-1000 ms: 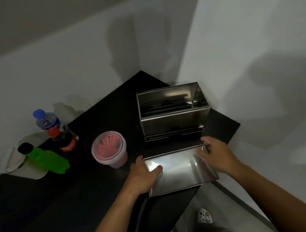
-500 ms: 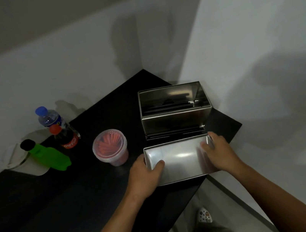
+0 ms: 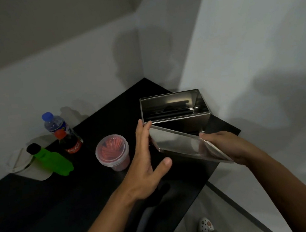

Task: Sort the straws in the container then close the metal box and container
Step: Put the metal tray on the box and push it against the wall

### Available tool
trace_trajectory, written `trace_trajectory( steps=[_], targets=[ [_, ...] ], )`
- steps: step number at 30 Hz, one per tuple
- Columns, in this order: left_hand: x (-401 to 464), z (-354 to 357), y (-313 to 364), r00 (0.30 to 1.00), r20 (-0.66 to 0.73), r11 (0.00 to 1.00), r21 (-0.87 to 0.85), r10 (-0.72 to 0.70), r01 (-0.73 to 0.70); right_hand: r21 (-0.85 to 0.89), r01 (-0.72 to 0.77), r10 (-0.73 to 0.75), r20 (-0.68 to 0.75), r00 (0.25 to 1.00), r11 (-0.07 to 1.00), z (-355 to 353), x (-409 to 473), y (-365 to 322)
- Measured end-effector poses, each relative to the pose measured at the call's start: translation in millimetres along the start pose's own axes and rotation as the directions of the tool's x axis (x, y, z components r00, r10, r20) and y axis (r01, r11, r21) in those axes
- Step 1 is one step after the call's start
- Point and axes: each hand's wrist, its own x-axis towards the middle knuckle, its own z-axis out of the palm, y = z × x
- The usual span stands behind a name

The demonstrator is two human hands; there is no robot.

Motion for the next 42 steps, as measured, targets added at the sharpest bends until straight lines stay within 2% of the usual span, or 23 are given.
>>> trace_trajectory(
  steps=[2,4,7,10,14,16,18,20,22,25,27,31,35,42],
  targets=[
    [10.5,-4.5,1.5,0.997,-0.064,0.997,0.063,0.052,-0.048,0.127,-0.055,0.044,0.086,0.995,0.99,-5.5,-2.0,-1.4],
    [20.8,-8.7,5.1,0.982,-0.167,0.995,0.056,0.091,-0.082,0.274,-0.106,0.055,0.188,0.981,0.956,-9.8,-3.3,-1.7],
    [34.5,-14.8,5.6,0.944,-0.313,0.995,0.037,0.103,-0.097,0.532,-0.151,0.052,0.198,0.979,0.833,-15.5,0.4,0.2],
    [42.6,-18.5,1.1,0.92,-0.386,0.997,-0.006,0.063,-0.071,0.604,-0.095,-0.021,0.183,0.983,0.792,-16.7,1.8,0.9],
    [55.5,-28.5,-2.9,0.894,-0.443,0.997,-0.064,-0.057,0.032,0.661,0.02,-0.153,0.144,0.978,0.75,-16.4,-4.5,2.7],
    [64.6,-34.3,-0.8,0.864,-0.49,0.992,-0.101,-0.119,0.08,0.59,0.139,-0.227,0.077,0.971,0.795,-16.6,-11.8,0.9],
    [71.7,-40.0,2.4,0.841,-0.513,0.985,-0.108,-0.171,0.135,0.286,0.338,-0.334,-0.063,0.94,0.897,-16.3,-19.1,-2.7],
    [81.1,-45.1,5.2,0.839,-0.463,0.956,-0.199,-0.286,0.216,-0.032,0.465,-0.462,-0.178,0.869,0.885,-15.3,-19.9,-9.0],
    [92.7,-49.7,3.9,0.828,-0.395,0.911,-0.276,-0.397,0.305,-0.146,0.498,-0.519,-0.266,0.813,0.855,-14.6,-16.2,-17.0],
    [111.2,-52.2,4.4,0.789,-0.397,0.876,-0.321,-0.469,0.359,-0.126,0.534,-0.541,-0.353,0.763,0.836,-19.0,-5.7,-30.9],
    [122.9,-51.6,3.8,0.787,-0.397,0.877,-0.296,-0.473,0.377,-0.106,0.527,-0.526,-0.362,0.769,0.843,-24.9,5.7,-39.4],
    [143.3,-46.4,4.3,0.783,-0.393,0.874,-0.278,-0.483,0.399,-0.082,0.559,-0.531,-0.452,0.717,0.825,-39.8,30.6,-53.3],
    [158.5,-41.6,-3.1,0.798,-0.452,0.91,-0.094,-0.4,0.403,-0.043,0.496,-0.438,-0.541,0.718,0.867,-51.6,60.5,-64.2],
    [179.1,-43.9,-20.5,0.813,-0.429,0.854,0.155,-0.394,0.496,-0.087,0.473,-0.452,-0.482,0.751,0.877,-63.1,103.7,-69.1]
  ],
)
